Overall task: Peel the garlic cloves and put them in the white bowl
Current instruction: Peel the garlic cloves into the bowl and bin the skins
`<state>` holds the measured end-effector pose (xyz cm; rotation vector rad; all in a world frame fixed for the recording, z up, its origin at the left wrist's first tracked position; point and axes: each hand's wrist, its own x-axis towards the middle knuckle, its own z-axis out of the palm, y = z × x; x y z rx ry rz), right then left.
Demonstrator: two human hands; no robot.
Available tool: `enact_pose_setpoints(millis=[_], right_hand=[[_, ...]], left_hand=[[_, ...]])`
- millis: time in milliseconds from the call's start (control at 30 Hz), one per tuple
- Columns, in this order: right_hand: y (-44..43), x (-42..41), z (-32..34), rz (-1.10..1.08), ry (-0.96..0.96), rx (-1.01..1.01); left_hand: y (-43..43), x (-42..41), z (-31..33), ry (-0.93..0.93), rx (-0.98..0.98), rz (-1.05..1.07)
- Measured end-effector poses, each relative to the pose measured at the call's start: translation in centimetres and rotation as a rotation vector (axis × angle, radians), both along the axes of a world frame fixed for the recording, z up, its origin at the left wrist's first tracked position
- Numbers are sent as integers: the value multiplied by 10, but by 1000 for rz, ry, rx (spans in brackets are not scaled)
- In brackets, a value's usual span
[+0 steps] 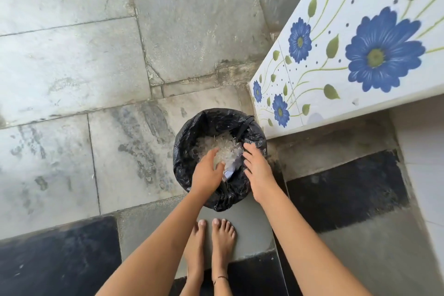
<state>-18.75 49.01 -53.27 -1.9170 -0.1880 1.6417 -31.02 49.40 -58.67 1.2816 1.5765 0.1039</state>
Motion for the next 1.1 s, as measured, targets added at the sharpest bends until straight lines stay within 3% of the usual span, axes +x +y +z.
enact_pose_setpoints(millis=[100,300,533,700,900,1100], right_hand=[[-11,7,32,479,-564,15],[-30,3,173,756,-949,228],[-121,-5,370,443,-1211,527],[-212,17,456,203,-1398,625],[-375,86,509,-171,-1572,524],[-548,142,520,-370,-1671,243]], left_hand=[[8,-6,54,23,111,27],[4,-20,216,98,314,-99],[-57,-22,427,19,552,-249],[-124,8,515,-144,754,-386],[-245,97,569,-320,919,-666],[-369,200,589,-446,946,-975]])
